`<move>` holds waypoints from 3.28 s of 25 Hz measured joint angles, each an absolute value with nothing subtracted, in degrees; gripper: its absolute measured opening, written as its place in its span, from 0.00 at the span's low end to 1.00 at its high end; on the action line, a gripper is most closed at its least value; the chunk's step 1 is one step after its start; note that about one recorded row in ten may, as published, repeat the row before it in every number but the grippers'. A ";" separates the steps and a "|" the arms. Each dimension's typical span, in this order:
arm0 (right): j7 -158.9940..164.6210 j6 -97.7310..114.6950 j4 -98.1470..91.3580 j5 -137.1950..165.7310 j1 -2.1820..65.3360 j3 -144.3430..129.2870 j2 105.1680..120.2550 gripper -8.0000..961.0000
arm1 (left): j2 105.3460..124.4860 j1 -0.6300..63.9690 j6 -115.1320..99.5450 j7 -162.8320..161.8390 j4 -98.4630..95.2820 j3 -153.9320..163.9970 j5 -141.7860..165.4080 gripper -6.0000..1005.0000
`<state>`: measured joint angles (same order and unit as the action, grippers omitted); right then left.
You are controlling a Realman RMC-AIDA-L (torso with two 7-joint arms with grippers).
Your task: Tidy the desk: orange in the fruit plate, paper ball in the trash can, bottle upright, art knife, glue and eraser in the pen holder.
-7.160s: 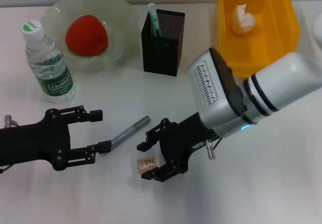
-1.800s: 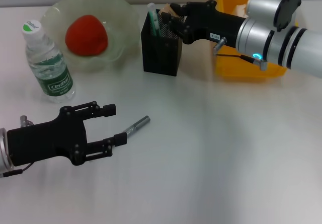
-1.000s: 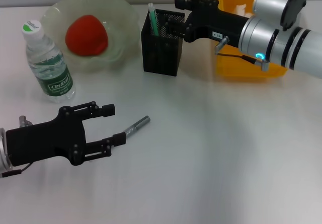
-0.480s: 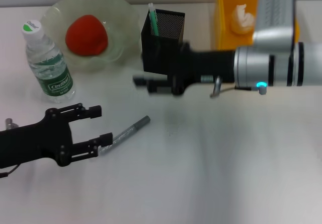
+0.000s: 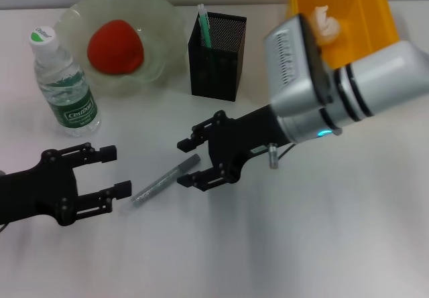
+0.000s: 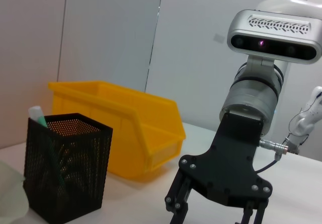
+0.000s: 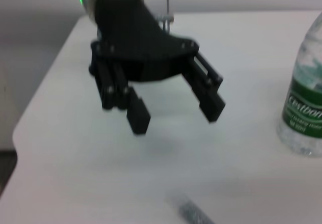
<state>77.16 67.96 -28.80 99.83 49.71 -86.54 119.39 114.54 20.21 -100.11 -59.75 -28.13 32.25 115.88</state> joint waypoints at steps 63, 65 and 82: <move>86.80 54.26 -27.16 95.07 58.80 -113.26 119.88 0.18 | 116.19 21.09 -99.66 -60.39 -28.12 29.26 114.85 0.71; 86.81 54.26 -27.24 95.07 58.69 -113.27 119.88 0.18 | 116.19 21.10 -99.70 -60.63 -28.12 29.27 114.85 0.71; 84.77 55.20 -32.77 95.60 50.46 -103.22 119.36 0.18 | 115.93 20.51 -100.28 -60.65 -27.83 25.61 114.87 0.71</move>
